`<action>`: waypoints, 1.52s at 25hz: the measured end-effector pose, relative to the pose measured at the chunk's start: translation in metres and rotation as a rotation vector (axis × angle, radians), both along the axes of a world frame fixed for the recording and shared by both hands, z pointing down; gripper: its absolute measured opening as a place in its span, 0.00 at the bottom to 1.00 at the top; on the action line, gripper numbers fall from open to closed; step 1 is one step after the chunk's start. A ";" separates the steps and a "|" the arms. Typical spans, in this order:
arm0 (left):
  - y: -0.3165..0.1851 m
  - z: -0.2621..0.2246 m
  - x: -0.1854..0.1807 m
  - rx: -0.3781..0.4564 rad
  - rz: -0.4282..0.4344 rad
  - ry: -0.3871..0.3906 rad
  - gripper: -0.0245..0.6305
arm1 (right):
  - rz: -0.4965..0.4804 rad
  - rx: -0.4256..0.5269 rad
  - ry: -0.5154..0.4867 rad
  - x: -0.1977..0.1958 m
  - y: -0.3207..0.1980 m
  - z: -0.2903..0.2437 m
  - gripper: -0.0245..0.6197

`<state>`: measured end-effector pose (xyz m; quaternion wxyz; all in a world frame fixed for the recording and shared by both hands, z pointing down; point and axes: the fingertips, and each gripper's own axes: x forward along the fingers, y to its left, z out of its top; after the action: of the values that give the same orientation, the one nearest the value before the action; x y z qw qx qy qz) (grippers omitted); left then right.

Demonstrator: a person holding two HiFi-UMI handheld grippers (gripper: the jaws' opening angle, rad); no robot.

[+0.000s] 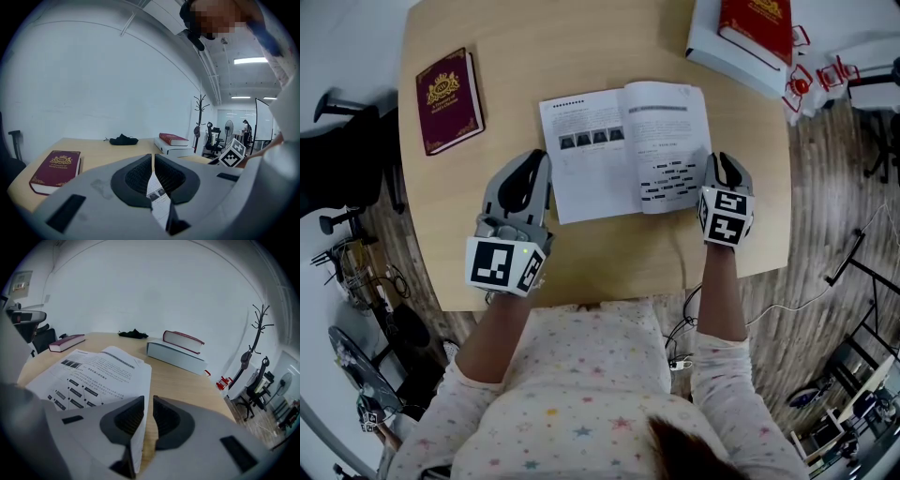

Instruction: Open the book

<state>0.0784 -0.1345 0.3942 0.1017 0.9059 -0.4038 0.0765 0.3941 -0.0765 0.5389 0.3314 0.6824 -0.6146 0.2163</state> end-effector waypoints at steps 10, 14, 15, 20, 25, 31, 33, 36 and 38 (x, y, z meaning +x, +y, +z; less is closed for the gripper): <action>-0.001 -0.017 -0.011 0.029 -0.006 0.012 0.08 | 0.004 0.108 -0.040 -0.015 -0.005 -0.033 0.07; -0.001 -0.027 -0.019 0.045 -0.010 0.021 0.08 | -0.012 0.168 -0.069 -0.028 -0.009 -0.052 0.04; -0.001 -0.029 -0.021 0.048 -0.012 0.022 0.08 | -0.016 0.181 -0.073 -0.031 -0.010 -0.057 0.04; 0.000 -0.041 -0.030 0.067 -0.017 0.031 0.08 | -0.031 0.236 -0.084 -0.045 -0.011 -0.081 0.04; 0.001 -0.052 -0.038 0.085 -0.022 0.043 0.08 | -0.050 0.289 -0.088 -0.060 -0.010 -0.106 0.04; 0.004 -0.066 -0.046 0.111 -0.026 0.057 0.08 | -0.067 0.356 -0.092 -0.075 -0.009 -0.134 0.04; 0.006 -0.071 -0.049 0.119 -0.028 0.061 0.08 | -0.073 0.379 -0.097 -0.080 -0.007 -0.144 0.04; 0.008 -0.078 -0.054 0.130 -0.032 0.068 0.08 | -0.085 0.413 -0.102 -0.091 -0.005 -0.159 0.04; 0.010 -0.082 -0.058 0.138 -0.034 0.072 0.08 | -0.096 0.433 -0.103 -0.098 -0.003 -0.169 0.04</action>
<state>0.0205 -0.1246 0.3124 0.0546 0.9059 -0.4197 0.0140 0.2963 -0.0795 0.3703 0.1552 0.6955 -0.6947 0.0979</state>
